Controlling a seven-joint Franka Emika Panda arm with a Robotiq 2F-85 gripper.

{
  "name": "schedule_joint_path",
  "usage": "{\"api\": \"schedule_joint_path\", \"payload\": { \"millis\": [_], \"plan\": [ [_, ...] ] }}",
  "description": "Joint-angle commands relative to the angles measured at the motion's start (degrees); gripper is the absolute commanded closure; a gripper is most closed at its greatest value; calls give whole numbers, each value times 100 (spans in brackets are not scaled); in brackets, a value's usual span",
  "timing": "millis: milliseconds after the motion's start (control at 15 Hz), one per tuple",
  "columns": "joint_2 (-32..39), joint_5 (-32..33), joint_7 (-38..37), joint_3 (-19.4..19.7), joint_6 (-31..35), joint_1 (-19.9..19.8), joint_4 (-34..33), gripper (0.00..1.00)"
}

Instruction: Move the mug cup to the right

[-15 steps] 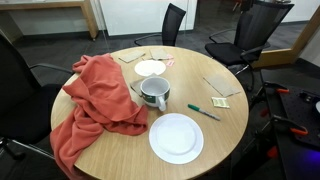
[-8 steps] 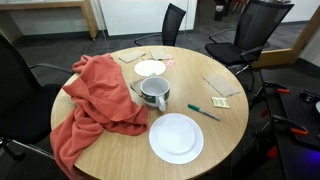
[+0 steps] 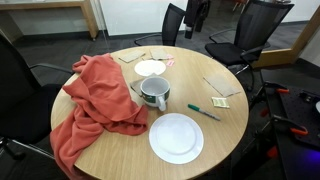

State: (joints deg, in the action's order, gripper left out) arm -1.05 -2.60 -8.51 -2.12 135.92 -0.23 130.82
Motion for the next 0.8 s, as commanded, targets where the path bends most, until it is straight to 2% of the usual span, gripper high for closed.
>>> {"api": "schedule_joint_path", "payload": {
  "millis": [0,733],
  "plan": [
    [679,134,-429,8,211,98,-508,0],
    [2323,141,-738,155,331,380,-1696,0]
  ]
}}
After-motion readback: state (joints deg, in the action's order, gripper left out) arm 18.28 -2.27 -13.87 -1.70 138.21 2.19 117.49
